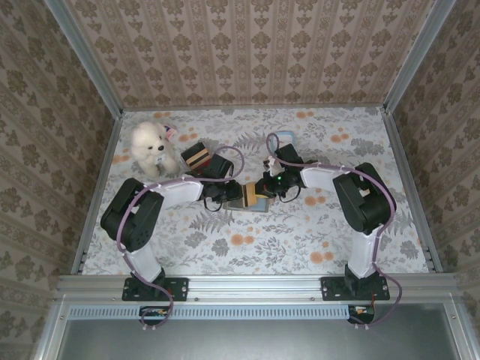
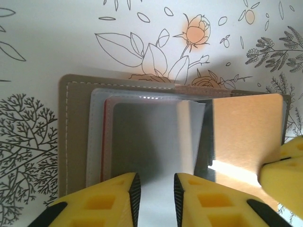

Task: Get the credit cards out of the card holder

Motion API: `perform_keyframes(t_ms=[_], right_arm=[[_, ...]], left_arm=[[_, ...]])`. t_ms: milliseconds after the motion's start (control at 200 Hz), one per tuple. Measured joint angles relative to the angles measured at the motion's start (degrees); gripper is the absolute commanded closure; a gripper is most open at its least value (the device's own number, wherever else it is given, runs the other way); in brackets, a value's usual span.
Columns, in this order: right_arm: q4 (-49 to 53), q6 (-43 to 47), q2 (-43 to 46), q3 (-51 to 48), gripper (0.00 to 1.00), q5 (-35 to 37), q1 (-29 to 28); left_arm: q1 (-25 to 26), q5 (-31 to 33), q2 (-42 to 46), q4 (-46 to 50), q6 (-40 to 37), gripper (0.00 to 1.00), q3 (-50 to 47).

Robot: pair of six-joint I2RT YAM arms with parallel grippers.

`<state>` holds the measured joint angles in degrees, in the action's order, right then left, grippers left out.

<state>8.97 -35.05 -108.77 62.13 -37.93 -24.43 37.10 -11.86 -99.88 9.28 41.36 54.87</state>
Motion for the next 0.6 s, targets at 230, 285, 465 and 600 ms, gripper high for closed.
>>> perform_keyframes(t_ms=[230, 285, 465, 600], right_arm=[[0.66, 0.33, 6.10, -5.01, 0.95, 0.81, 1.46], [-0.26, -0.07, 8.46, -6.45, 0.95, 0.42, 1.97], [-8.17, -2.67, 15.65, -9.40, 0.96, -2.27, 3.13], [-17.64, -7.26, 19.19, -11.06, 0.96, -5.38, 3.67]], left_arm=[[-0.07, -0.22, 1.57, 1.57, -0.57, 0.45, 0.09], [-0.09, -0.39, 2.62, 2.05, -1.05, 0.39, 0.13], [-0.11, -0.57, 8.87, 2.14, -1.18, 0.13, 0.57], [-0.26, -0.55, 16.09, 0.87, -0.83, 0.00, 0.42]])
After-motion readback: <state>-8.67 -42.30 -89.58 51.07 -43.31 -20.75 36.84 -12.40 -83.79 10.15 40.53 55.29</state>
